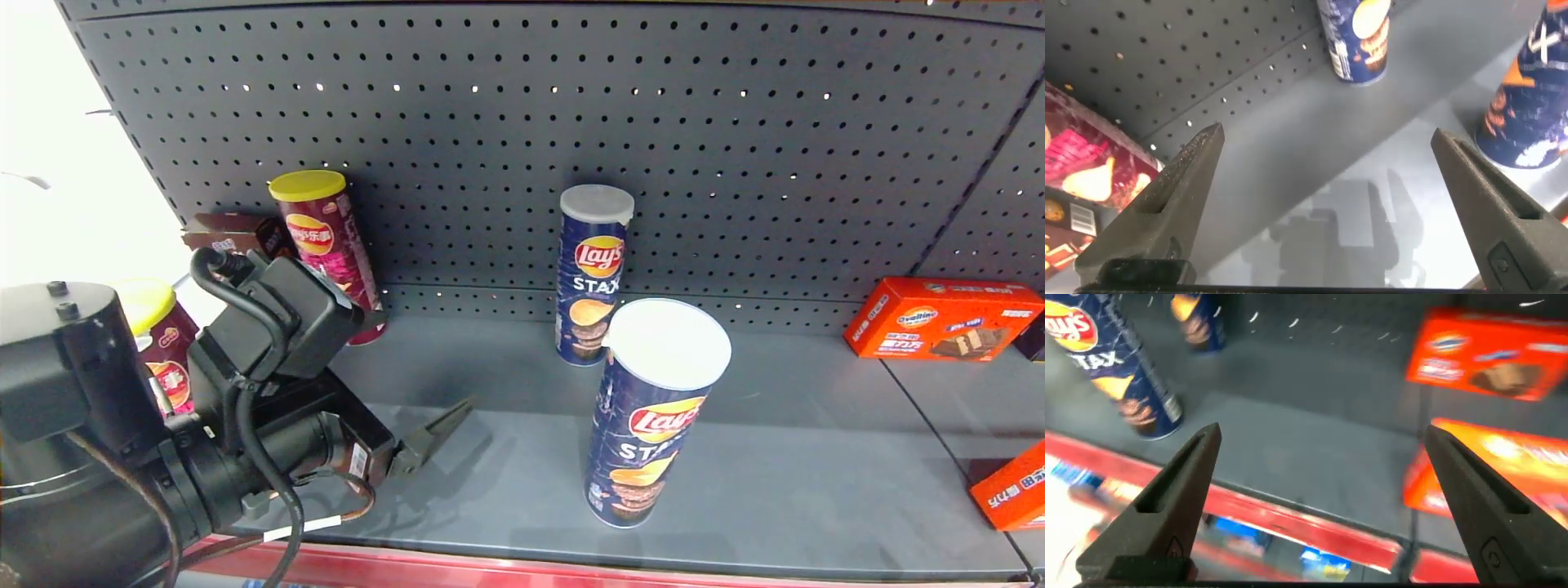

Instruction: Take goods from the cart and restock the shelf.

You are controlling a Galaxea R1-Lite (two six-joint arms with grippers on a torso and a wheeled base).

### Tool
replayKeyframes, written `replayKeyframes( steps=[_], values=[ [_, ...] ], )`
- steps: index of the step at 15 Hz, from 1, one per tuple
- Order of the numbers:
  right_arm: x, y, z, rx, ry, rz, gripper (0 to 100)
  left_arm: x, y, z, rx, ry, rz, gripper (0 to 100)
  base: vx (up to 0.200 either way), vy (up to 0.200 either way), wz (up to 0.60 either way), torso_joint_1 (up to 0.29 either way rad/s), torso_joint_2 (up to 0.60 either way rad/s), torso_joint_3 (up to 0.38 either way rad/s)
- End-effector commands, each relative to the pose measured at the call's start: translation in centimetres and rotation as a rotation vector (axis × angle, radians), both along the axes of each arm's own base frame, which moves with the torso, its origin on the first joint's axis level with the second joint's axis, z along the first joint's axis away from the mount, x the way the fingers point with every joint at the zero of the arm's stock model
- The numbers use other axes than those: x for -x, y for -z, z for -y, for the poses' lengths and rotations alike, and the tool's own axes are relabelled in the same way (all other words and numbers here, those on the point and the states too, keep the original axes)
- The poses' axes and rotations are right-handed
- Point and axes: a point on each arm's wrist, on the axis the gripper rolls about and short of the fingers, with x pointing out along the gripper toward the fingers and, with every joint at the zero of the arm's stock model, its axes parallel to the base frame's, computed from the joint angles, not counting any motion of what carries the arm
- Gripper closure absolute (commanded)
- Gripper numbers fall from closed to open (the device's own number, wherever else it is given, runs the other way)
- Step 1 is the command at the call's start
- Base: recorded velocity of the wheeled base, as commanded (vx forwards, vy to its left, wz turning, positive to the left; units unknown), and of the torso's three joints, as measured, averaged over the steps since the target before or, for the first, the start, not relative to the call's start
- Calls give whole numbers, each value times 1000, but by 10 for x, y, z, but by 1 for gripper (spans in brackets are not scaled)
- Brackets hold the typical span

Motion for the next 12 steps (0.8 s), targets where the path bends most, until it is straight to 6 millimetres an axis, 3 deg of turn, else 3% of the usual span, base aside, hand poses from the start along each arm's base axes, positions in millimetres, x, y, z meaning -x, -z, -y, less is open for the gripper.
replayKeyframes(
  steps=[1, 4, 8, 12],
  values=[
    [-56, 1, -22, 75, -130, -220, 0, 1, 3, -1, -7, 0, -8, 0, 0, 0, 0, 0, 0, 0],
    [-90, 7, -43, 100, -206, -267, 0, 2, 9, -1, -15, 2, -19, 0, 0, 0, 0, 0, 0, 0],
    [-113, 18, -69, 139, -280, -331, 0, 1, 6, 0, -6, 2, -7, 0, 0, 0, 0, 0, 0, 0],
    [-132, 17, -83, 130, -275, -323, 0, 1, 7, -1, -8, 2, -11, 0, 0, 0, 0, 0, 0, 0]
  ],
)
